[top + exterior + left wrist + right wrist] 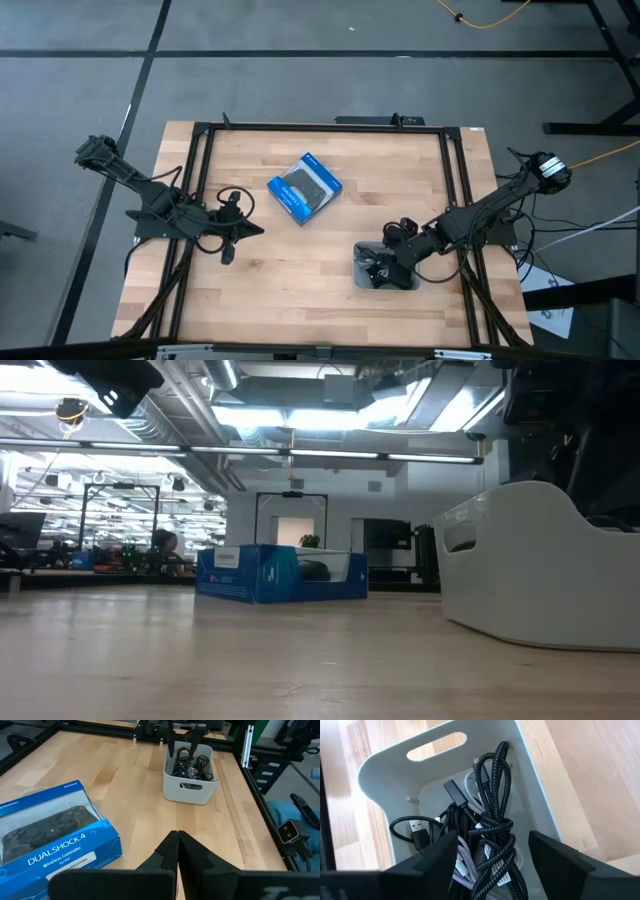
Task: Pick and place USB-C Cables
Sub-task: Return to Home Position
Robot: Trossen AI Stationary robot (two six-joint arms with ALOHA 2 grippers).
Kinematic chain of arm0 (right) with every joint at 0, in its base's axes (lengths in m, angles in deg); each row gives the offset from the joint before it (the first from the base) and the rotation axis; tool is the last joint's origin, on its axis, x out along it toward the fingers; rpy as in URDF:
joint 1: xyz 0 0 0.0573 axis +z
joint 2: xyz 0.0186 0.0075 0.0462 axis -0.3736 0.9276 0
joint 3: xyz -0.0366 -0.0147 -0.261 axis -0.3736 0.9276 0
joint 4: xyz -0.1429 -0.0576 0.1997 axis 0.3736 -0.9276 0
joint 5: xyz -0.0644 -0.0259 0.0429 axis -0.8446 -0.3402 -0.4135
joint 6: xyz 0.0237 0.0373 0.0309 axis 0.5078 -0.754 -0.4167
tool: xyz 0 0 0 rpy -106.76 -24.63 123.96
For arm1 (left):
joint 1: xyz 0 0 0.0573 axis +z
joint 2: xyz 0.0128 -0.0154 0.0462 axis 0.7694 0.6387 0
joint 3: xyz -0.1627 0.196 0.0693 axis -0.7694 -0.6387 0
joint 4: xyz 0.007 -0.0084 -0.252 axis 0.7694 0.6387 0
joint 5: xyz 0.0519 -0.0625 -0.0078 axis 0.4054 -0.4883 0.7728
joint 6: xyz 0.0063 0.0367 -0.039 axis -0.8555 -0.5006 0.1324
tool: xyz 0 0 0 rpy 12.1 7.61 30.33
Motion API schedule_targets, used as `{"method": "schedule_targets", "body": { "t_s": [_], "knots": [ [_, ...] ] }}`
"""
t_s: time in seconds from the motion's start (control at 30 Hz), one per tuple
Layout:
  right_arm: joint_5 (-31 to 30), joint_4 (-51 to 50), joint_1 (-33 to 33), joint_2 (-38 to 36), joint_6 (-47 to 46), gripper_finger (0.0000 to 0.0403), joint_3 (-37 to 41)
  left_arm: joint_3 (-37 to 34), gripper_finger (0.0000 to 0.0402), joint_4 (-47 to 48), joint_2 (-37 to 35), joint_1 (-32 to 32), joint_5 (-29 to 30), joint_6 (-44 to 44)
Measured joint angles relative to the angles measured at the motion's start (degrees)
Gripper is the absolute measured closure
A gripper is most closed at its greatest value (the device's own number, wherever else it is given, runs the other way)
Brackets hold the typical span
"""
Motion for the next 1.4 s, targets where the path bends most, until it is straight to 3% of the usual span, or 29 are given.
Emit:
{"method": "schedule_targets", "body": {
  "t_s": [0.47, 0.7, 0.87, 1.07, 1.23, 1.4],
  "knots": [
    [0.19, -0.12, 0.0, 0.04, 3.62, 0.0151, -0.01, 0.0, 0.0401, -0.03, 0.0, 0.0, -0.02, 0.11],
    [3.78, -1.62, 0.02, -1.78, 7.08, 0.015, -0.43, 0.0, 0.0401, -0.07, 0.0, 0.0, 0.07, -2.03],
    [0.56, -4.97, 0.28, -9.92, 9.93, 0.015, -2.4, 0.0, 0.0401, -0.32, 0.0, 0.0, 0.11, -6.86],
    [-7.55, -4.1, 3.33, -24.31, 16.74, 0.015, -2.05, 0.0, 0.0401, -0.41, -1.1, 0.13, -0.6, -4.03],
    [-8.96, 3.28, 6.03, -33.4, 23.81, 0.015, 3.22, 0.04, 0.0401, -0.54, -5.25, 0.14, -1.85, -4.99],
    [-8.5, 10.9, 7.72, -40.32, 24.54, 0.015, 12.77, 0.02, 0.0401, -1.6, -8.15, 0.15, -1.83, -8.27]
  ]
}}
